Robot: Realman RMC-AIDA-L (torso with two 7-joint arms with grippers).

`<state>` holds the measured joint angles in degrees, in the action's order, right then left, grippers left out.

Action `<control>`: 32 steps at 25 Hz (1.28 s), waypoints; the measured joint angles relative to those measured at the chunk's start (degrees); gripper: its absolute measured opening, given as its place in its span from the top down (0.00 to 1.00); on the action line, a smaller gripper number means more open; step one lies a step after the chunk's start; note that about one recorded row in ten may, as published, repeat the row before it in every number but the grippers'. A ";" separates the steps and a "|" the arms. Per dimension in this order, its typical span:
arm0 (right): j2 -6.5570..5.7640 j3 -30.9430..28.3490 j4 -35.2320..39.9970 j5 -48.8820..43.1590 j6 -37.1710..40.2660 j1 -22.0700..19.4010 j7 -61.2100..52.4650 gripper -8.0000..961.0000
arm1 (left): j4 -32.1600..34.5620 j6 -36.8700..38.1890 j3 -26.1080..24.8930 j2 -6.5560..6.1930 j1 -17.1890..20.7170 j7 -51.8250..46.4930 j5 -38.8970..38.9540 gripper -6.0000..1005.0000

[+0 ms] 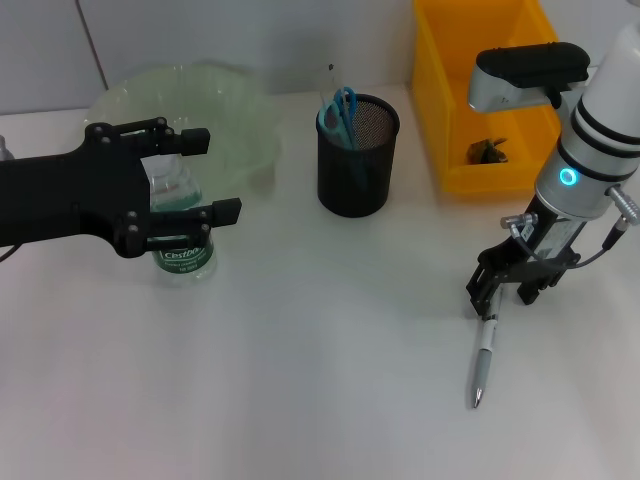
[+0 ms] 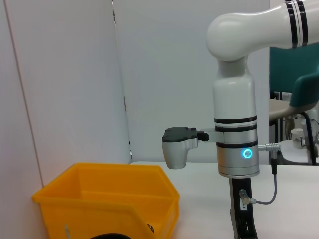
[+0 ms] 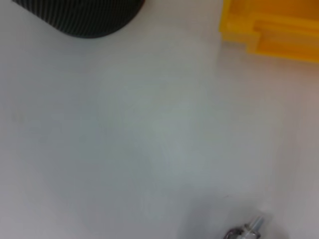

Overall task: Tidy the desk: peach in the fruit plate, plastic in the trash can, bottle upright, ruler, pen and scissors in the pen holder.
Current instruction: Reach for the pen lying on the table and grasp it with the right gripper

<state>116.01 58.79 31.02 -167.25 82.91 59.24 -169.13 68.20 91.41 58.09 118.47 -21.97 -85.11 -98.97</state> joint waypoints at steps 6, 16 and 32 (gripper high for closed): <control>0.00 0.01 0.00 0.00 0.11 0.12 0.02 0.36 | 0.00 0.00 0.00 0.00 0.00 0.31 0.00 0.22; 0.01 0.01 0.05 0.00 0.40 0.17 0.00 0.46 | 0.00 0.00 0.00 0.00 0.00 0.59 0.00 0.22; -0.08 0.01 0.45 0.00 0.53 0.36 -0.06 0.67 | 0.00 0.00 0.00 -0.05 0.00 1.04 0.27 0.22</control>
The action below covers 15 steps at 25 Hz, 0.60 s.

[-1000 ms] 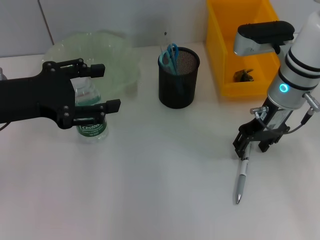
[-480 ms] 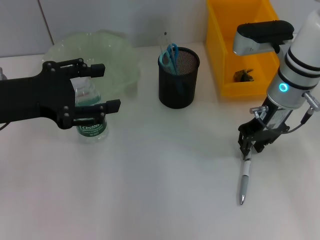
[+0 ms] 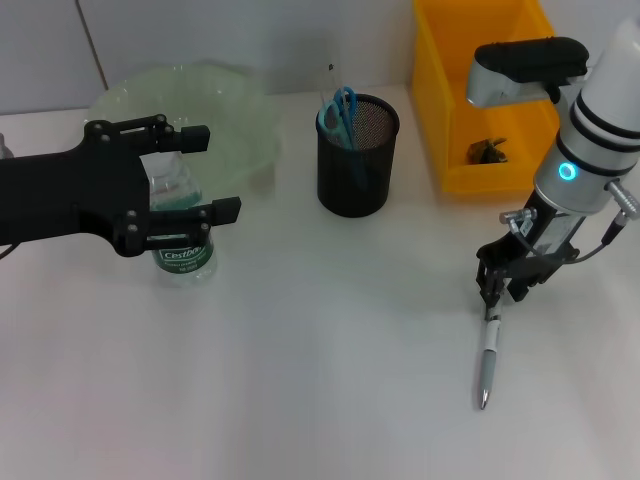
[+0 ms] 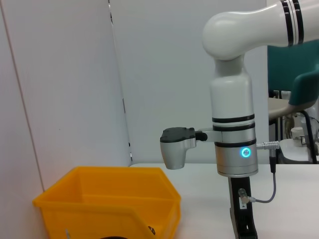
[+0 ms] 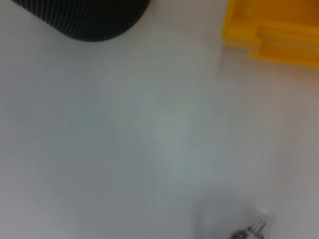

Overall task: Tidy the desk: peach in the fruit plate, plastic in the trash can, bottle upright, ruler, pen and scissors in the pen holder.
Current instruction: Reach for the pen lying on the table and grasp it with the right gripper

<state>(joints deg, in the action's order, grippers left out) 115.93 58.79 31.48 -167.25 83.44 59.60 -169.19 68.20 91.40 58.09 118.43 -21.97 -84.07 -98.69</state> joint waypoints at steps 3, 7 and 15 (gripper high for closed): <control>-0.01 -0.32 2.00 0.14 1.02 -0.20 -0.02 0.67 | 0.07 0.00 0.00 -0.04 0.19 0.03 0.12 0.22; 0.01 -0.53 2.74 0.32 1.49 -0.28 -0.08 0.65 | 0.22 0.00 0.00 -0.10 0.31 0.04 0.17 0.22; 0.59 -0.13 1.21 0.16 1.31 0.13 -0.13 0.49 | 0.12 0.07 0.00 -0.13 0.00 0.40 0.19 0.22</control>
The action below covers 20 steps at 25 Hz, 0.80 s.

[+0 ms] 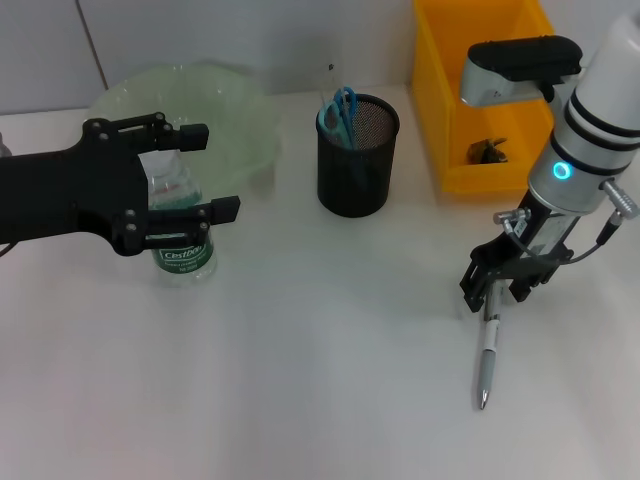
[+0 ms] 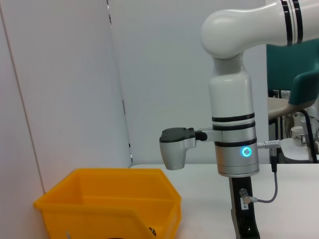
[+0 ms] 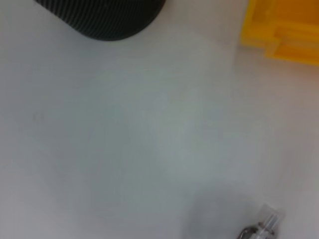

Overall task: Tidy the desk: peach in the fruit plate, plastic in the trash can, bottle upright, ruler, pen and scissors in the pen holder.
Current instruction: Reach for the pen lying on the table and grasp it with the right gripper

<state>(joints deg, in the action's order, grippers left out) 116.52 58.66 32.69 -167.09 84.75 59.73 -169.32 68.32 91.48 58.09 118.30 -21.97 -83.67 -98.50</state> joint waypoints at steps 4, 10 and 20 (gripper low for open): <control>0.02 0.08 -0.41 -0.08 -0.15 0.00 -0.02 0.41 | -0.06 0.05 0.00 0.06 -0.01 0.24 0.06 0.22; 0.03 2.60 -2.07 -0.17 -0.33 0.61 -0.05 0.37 | -0.09 0.10 0.00 0.08 -0.01 0.26 0.07 0.22; 0.11 3.05 -2.17 -0.17 0.04 0.75 -0.05 0.37 | -0.12 0.11 0.18 0.18 -0.01 0.50 0.07 0.22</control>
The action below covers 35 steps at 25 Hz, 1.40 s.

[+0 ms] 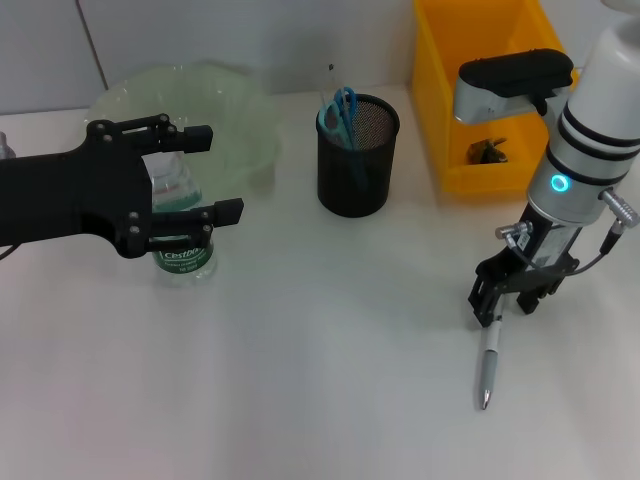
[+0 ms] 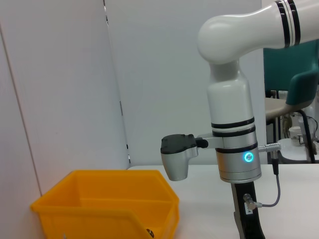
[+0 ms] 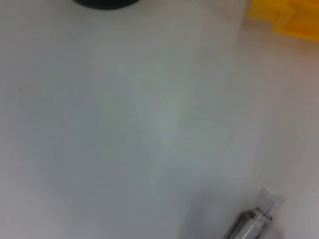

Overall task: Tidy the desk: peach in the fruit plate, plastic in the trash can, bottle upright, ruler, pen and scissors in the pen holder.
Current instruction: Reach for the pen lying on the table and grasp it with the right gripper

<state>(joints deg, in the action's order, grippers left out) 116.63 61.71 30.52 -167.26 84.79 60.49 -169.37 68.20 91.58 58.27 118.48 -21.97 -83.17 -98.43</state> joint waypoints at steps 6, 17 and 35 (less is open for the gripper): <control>-0.03 0.09 0.17 0.00 0.70 0.06 0.00 0.46 | -0.09 0.00 0.01 0.00 0.15 0.53 0.16 0.22; -0.42 0.17 -0.09 0.00 0.85 0.04 0.00 0.59 | -0.09 0.00 0.00 0.00 0.33 0.56 0.26 0.22; -0.70 1.77 -0.29 0.00 0.82 -0.05 -0.13 0.63 | -0.03 0.35 0.00 0.00 0.00 0.63 0.96 0.22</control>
<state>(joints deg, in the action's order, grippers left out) 115.93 63.48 30.23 -167.25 85.61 60.44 -169.49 68.17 91.94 58.27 118.47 -21.97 -82.54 -97.47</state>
